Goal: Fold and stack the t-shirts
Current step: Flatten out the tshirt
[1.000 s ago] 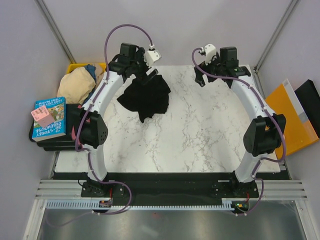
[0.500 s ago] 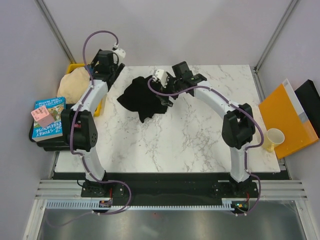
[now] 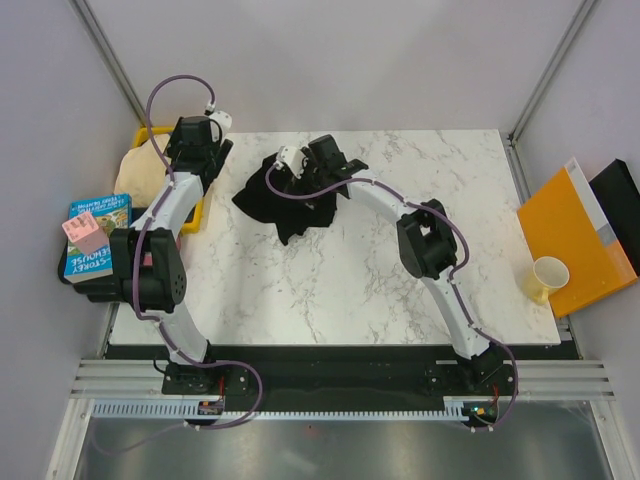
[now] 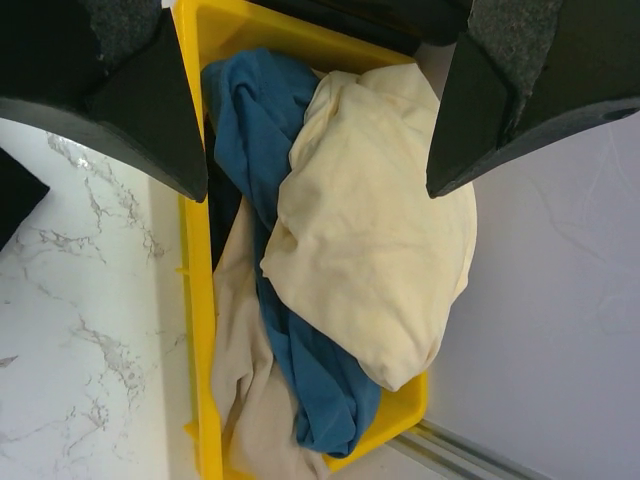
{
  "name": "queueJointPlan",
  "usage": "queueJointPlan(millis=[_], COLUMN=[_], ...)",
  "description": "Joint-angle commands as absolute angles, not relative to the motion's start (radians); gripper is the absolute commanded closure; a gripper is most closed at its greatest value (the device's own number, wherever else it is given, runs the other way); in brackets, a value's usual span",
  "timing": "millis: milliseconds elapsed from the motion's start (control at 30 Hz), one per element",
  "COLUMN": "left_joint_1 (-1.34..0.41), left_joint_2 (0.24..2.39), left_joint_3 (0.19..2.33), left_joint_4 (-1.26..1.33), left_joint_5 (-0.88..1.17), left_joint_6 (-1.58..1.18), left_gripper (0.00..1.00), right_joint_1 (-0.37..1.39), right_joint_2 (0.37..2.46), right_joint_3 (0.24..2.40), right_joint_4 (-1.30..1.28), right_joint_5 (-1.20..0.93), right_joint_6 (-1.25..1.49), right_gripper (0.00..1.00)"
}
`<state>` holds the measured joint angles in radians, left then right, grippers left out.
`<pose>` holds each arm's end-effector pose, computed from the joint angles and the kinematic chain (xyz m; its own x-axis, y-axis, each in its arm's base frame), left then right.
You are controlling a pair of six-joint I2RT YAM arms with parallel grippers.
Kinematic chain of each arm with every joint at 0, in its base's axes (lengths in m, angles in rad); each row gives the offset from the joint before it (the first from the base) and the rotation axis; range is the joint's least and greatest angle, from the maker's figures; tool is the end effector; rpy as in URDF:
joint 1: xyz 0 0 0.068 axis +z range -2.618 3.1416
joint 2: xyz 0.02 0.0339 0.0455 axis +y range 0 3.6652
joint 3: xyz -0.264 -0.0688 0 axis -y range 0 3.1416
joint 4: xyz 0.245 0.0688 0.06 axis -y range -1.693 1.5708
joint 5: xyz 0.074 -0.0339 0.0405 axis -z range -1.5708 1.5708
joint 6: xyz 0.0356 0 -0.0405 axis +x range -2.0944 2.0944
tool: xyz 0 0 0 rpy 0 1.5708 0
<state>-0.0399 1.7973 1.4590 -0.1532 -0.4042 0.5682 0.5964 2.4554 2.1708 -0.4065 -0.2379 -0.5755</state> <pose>0.4246 -0.0029 0.2957 -0.5642 0.5177 -0.6432 -0.0073 0.7759 0.6309 0.4585 0.3214 0.2003 -0.0636 -0.6824 -0.7282 -0.8710 0.3941 -0.2934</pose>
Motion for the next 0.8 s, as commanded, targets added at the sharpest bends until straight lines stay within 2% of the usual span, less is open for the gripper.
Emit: queueJointPlan(millis=[0, 100, 200, 233, 300, 333, 500, 767], left_joint_1=[-0.037, -0.037, -0.037, -0.037, -0.037, -0.037, -0.038, -0.044], left_joint_2=[1.747, 1.738, 1.730, 1.727, 1.726, 1.726, 1.732, 1.758], left_joint_3=[1.473, 1.474, 1.460, 1.457, 1.447, 1.442, 1.428, 1.431], left_joint_4=[-0.103, -0.104, -0.107, -0.109, -0.109, -0.109, -0.147, -0.261], left_joint_5=[-0.370, -0.359, -0.350, -0.342, -0.331, -0.321, -0.221, 0.256], left_joint_6=[0.537, 0.528, 0.523, 0.529, 0.535, 0.538, 0.543, 0.612], left_gripper=[0.04, 0.04, 0.04, 0.04, 0.04, 0.04, 0.04, 0.04], right_joint_1=[0.656, 0.657, 0.655, 0.657, 0.652, 0.650, 0.631, 0.537], right_joint_2=[2.473, 2.485, 2.491, 2.488, 2.477, 2.458, 2.336, 2.132], right_joint_3=[2.183, 2.157, 2.141, 2.140, 2.135, 2.132, 2.092, 2.152], right_joint_4=[-0.312, -0.250, -0.229, -0.229, -0.233, -0.233, -0.224, -0.146], right_joint_5=[-0.213, -0.161, -0.108, -0.066, -0.025, 0.016, 0.080, 0.127], right_joint_6=[-0.650, -0.650, -0.666, -0.669, -0.678, -0.683, -0.785, -1.014], right_gripper=[0.06, 0.21, 0.53, 0.73, 0.95, 1.00, 1.00, 1.00])
